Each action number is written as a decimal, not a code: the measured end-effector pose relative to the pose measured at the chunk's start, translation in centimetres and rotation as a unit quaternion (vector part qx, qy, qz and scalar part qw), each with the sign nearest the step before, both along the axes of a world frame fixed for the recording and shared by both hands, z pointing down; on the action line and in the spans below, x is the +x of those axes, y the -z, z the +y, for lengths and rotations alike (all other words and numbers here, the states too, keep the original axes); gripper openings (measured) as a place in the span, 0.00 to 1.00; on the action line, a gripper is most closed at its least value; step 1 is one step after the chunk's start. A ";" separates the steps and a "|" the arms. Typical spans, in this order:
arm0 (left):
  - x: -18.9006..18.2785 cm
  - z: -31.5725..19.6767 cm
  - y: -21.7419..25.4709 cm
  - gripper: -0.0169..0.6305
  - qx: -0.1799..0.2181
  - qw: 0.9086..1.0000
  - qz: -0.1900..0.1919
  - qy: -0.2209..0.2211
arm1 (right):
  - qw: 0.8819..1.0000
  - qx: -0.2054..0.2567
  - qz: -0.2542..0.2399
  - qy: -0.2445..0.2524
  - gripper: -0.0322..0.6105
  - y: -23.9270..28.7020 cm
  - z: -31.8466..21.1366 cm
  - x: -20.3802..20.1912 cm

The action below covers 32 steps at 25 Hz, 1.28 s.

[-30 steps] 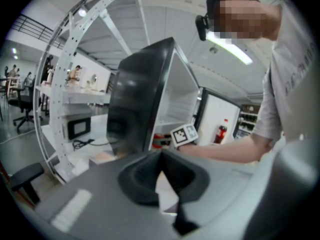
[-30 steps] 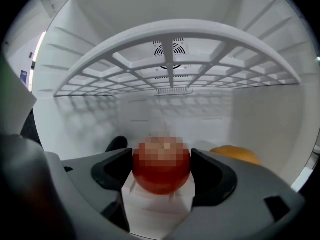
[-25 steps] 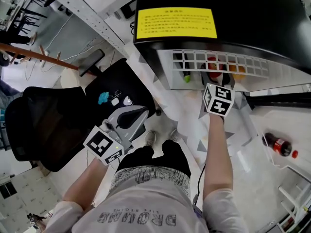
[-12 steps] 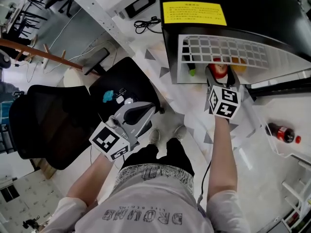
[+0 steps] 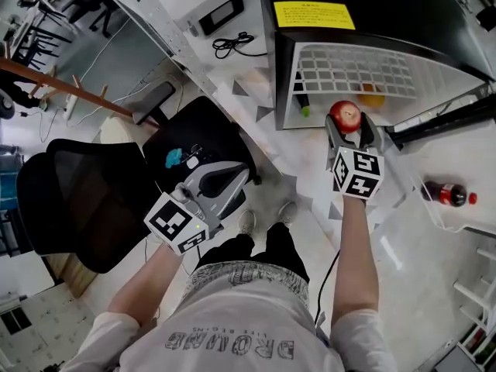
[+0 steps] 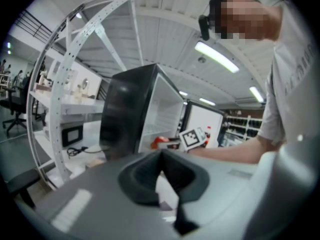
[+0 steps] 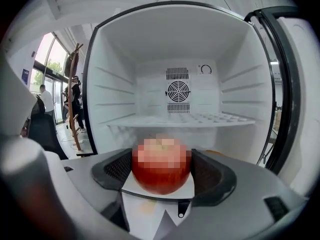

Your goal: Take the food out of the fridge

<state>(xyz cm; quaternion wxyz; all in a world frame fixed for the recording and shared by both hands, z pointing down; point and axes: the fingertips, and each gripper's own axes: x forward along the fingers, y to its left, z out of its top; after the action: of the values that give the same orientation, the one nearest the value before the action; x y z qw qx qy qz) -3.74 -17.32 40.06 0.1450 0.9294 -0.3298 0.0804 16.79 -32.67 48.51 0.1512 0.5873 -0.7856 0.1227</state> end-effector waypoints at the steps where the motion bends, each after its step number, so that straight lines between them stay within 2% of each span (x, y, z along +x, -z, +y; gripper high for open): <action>1: -0.1 0.2 0.1 0.03 0.001 1.000 0.002 -0.001 | 1.000 0.002 0.000 0.001 0.57 0.4 0.4 -0.1; 18: -1.1 2.2 2.8 0.03 0.029 0.999 0.030 -0.020 | 0.999 0.042 -0.002 0.008 0.57 7.2 7.5 -1.5; 32: -1.5 2.4 4.5 0.03 0.051 0.997 0.046 -0.034 | 0.997 0.073 -0.026 0.011 0.57 12.3 12.5 -2.7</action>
<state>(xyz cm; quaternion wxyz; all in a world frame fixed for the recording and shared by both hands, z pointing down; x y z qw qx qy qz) -5.24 -14.89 35.55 0.1097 0.9490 -0.2943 0.0262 14.12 -20.14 36.18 0.0886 0.5846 -0.8026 0.0787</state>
